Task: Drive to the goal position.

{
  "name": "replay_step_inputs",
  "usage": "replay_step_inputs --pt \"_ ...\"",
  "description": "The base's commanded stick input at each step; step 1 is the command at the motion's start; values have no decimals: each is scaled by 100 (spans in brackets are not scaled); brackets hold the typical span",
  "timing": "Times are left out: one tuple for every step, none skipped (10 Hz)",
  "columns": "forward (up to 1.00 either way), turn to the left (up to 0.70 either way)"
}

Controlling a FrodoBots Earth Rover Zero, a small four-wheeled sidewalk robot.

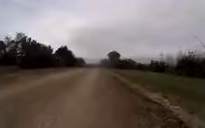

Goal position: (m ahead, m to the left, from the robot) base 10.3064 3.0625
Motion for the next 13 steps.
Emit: replay_step_inputs --pt "83 0" --pt "83 0" --pt "83 0" --pt "83 0" --pt "82 0" --pt "81 0" --pt "79 0" --pt "76 0" --pt "72 0" --pt "53 0" --pt "47 0" --pt "38 0" --pt "37 0"
